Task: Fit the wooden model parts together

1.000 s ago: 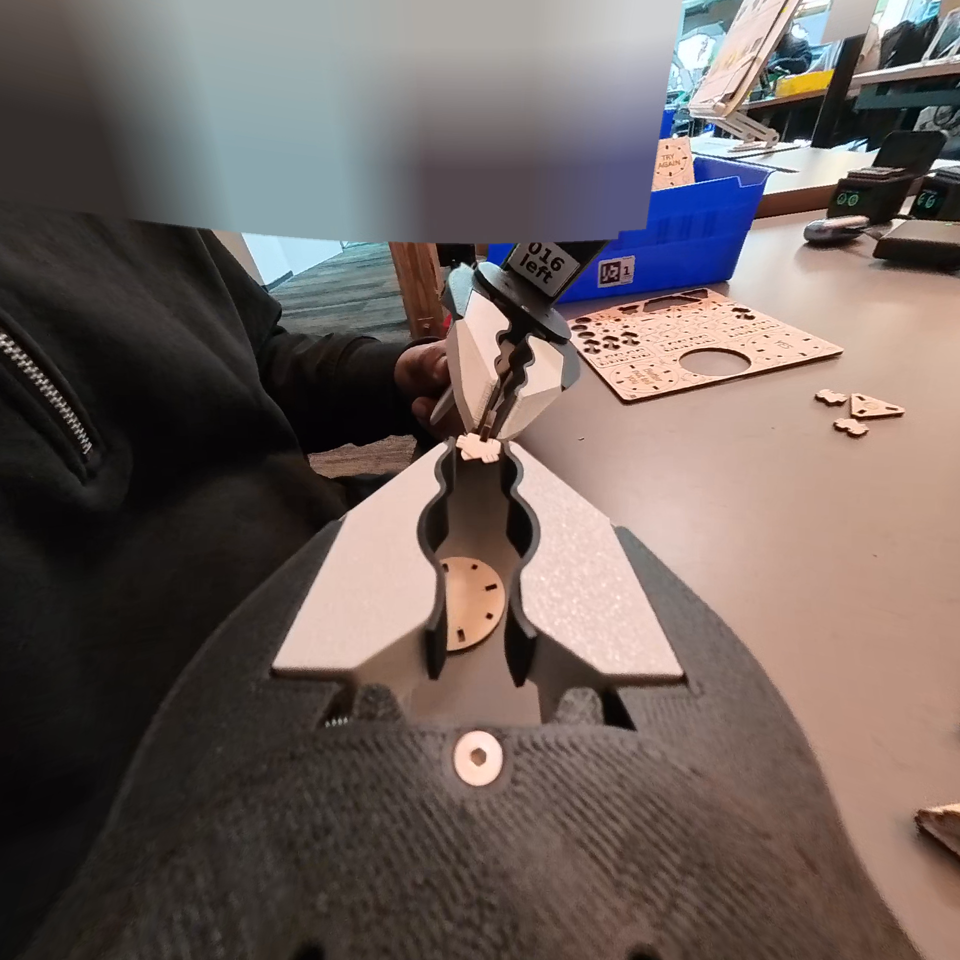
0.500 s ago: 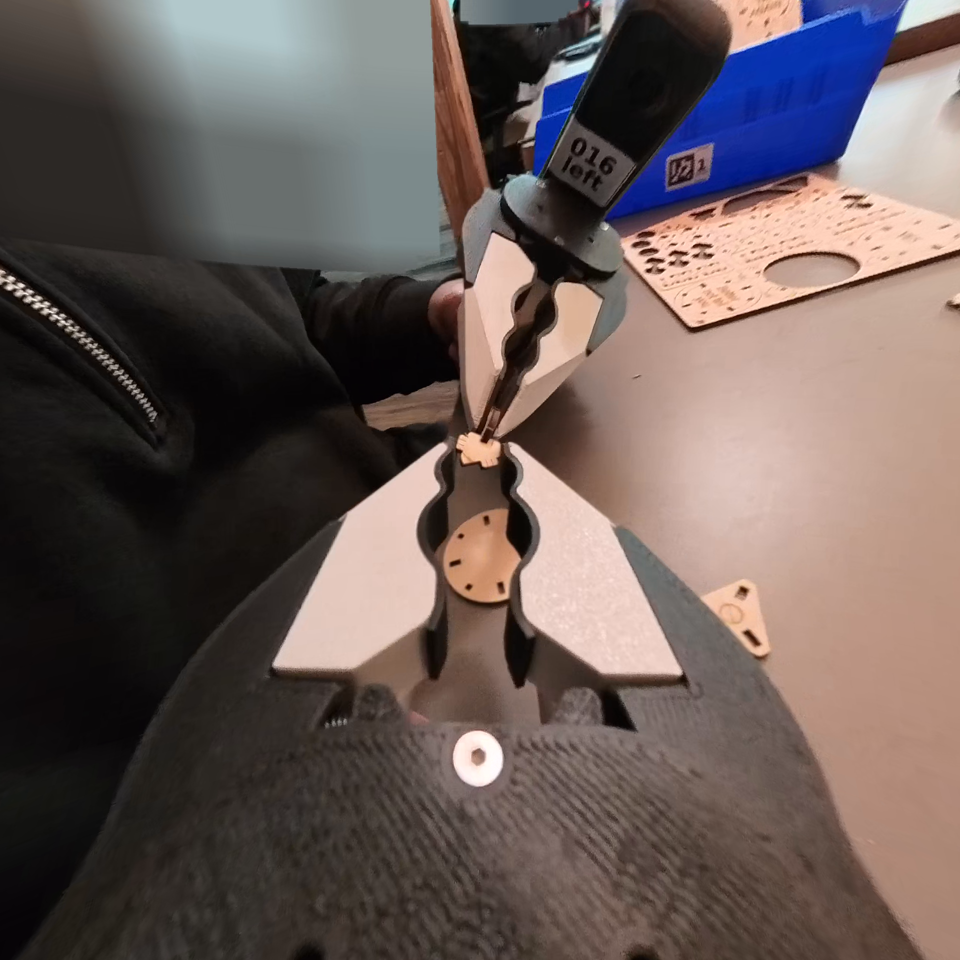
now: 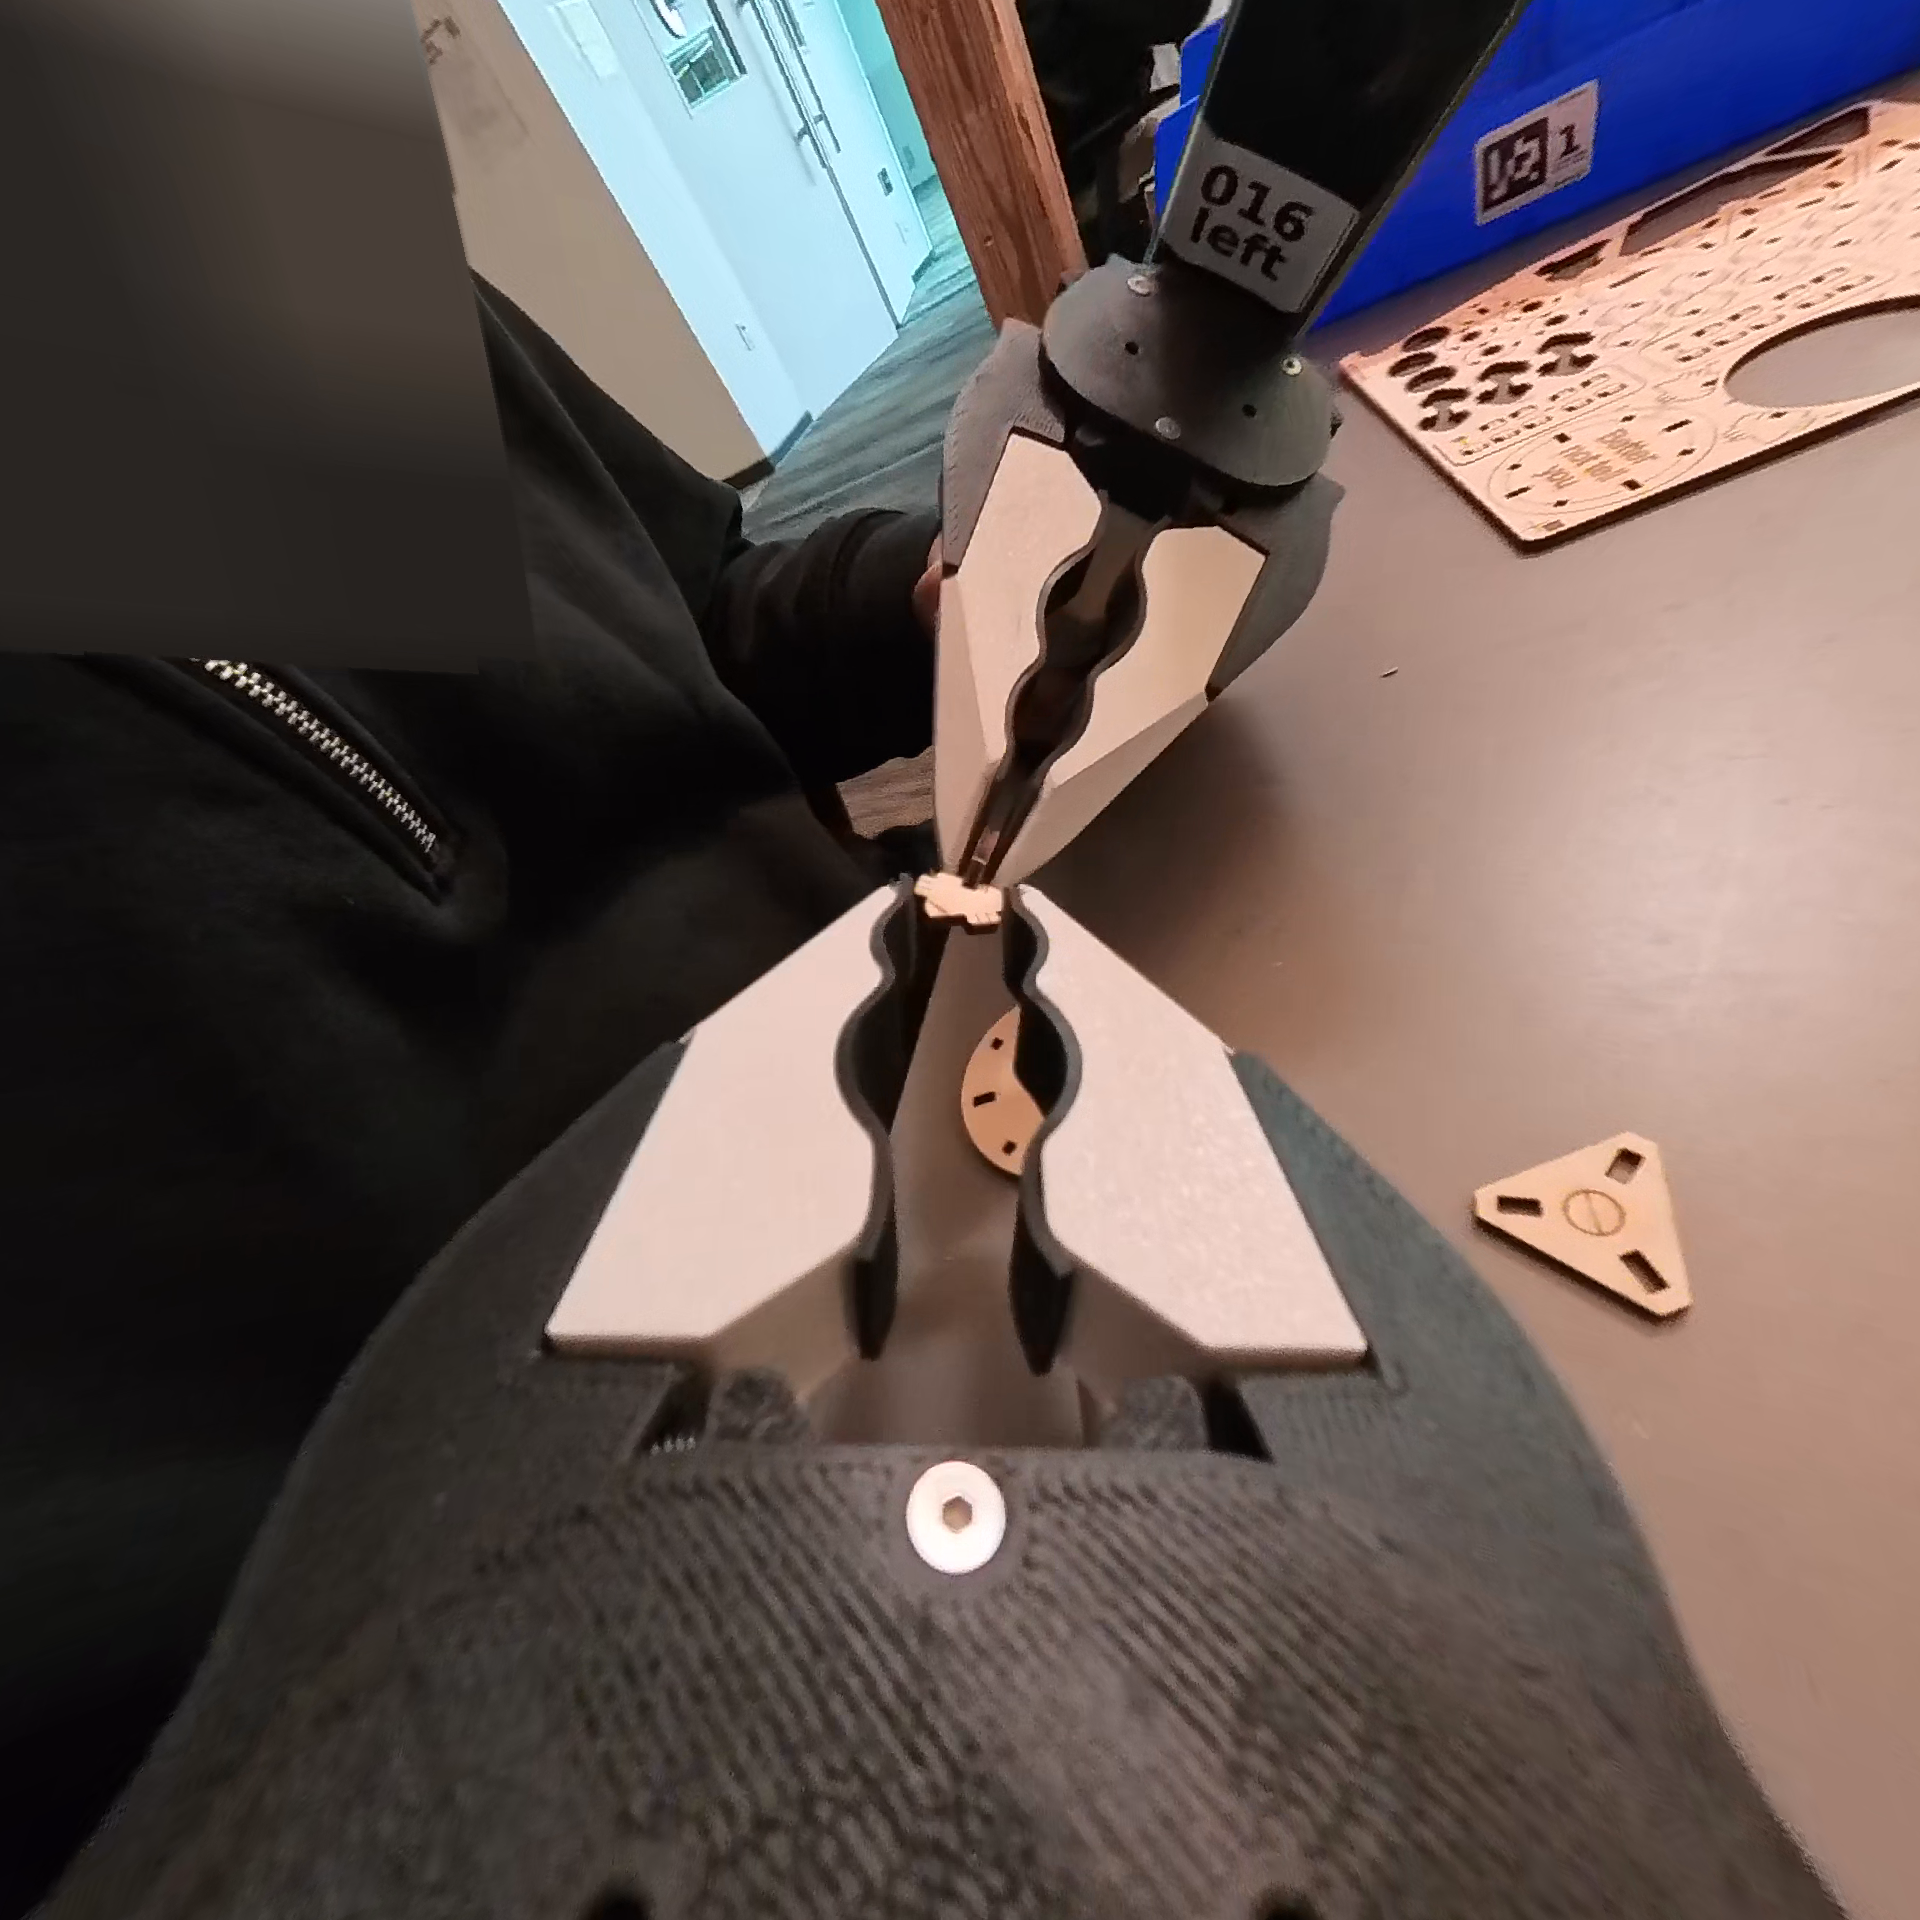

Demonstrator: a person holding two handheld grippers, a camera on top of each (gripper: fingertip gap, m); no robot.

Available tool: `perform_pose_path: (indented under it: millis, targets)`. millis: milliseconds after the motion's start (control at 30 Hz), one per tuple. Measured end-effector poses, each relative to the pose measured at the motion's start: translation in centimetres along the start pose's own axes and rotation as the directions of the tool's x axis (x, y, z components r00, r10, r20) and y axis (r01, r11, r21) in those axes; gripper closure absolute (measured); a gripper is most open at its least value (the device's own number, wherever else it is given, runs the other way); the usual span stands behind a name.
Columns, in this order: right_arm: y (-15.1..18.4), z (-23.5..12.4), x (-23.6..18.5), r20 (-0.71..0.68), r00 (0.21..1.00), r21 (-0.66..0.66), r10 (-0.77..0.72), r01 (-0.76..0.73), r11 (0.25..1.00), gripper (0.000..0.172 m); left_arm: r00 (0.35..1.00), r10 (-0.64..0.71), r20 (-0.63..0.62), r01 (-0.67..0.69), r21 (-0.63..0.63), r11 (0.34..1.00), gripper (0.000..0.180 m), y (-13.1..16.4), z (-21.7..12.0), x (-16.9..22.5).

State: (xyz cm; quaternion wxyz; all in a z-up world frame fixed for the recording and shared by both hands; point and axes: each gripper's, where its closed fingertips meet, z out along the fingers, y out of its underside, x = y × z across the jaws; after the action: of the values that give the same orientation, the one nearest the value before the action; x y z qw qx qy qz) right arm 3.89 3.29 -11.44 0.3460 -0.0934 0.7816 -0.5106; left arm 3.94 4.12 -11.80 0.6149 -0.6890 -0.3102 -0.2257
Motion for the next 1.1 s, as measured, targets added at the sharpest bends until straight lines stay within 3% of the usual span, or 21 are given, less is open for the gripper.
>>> perform_pose_path:
  millis: [333, 1100]
  targets:
    - [0.18, 0.07, 0.32, 0.017, 0.996, -0.003, 0.087, -0.087, 0.996, 0.157, 1.0, -0.019, 0.012, 0.019, -0.004, 1.0, 0.18, 0.06, 0.08, -0.33]
    - [0.24, 0.17, 0.88, -0.015, 0.995, -0.007, 0.098, -0.098, 0.995, 0.158, 0.999, -0.047, 0.019, 0.046, 0.055, 0.997, 0.18, -0.72, -0.46, -0.76]
